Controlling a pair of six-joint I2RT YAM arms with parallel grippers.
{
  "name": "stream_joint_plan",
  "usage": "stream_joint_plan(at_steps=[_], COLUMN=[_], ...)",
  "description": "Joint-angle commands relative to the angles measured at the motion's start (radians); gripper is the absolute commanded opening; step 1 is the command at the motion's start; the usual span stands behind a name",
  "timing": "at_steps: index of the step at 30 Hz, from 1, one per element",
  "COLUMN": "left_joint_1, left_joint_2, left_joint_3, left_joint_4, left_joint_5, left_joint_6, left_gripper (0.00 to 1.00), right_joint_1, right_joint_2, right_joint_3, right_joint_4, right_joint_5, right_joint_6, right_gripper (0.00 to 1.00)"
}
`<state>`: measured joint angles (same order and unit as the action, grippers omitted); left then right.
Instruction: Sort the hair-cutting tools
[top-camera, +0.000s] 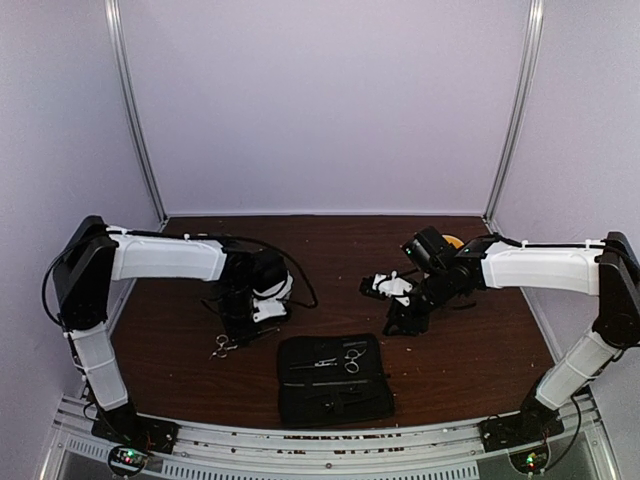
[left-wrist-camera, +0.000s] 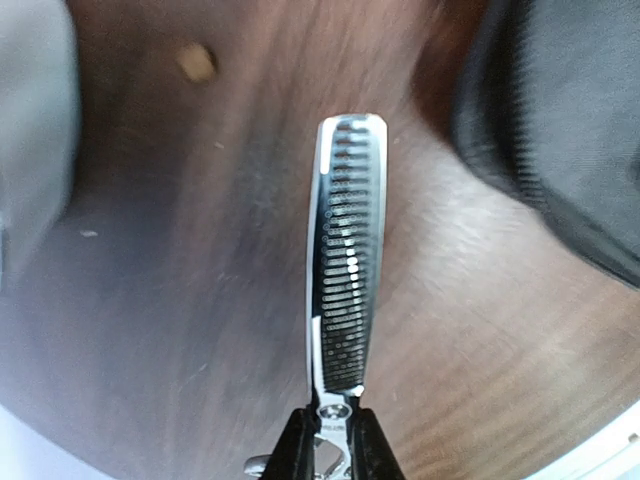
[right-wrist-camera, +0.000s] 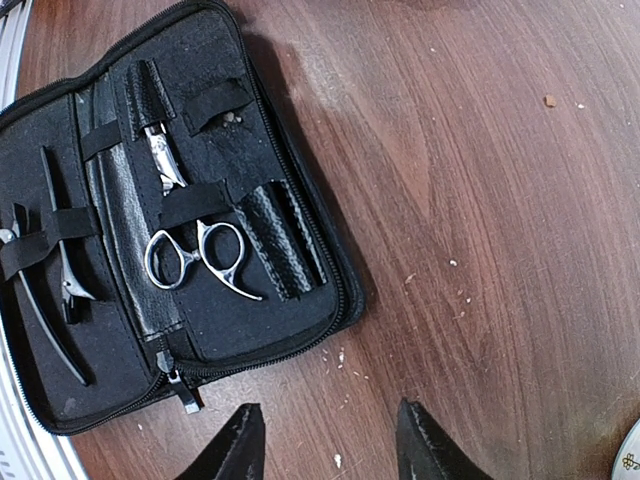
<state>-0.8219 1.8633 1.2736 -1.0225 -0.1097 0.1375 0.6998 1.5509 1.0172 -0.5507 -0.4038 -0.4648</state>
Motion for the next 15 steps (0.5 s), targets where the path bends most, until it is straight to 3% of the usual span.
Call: stream_joint_plan(at_steps=[1, 9, 15], left_joint_1=[-0.041, -0.151, -0.170], left_joint_2=[-0.062, 0.033, 0.132], left_joint_3=[0.079, 0.247, 0.318], left_joint_4=[-0.065, -0.164, -0.223], left_joint_5=[-0.039, -0.049, -0.063], left_joint_6=[-0.017, 0.014, 0.026], left_gripper=[0.05, 0.05, 0.05], right_joint_1=[-0.003, -0.003, -0.003], right_joint_2=[0.005, 0.015, 0.024], right_joint_3=[0.030, 0.031, 0.029], right_joint_4=[-0.006, -0.006, 0.000], right_joint_5=[0.001, 0.025, 0.040], right_joint_6=[-0.005, -0.001, 0.003], right_gripper=[0.46, 0.46, 0.45])
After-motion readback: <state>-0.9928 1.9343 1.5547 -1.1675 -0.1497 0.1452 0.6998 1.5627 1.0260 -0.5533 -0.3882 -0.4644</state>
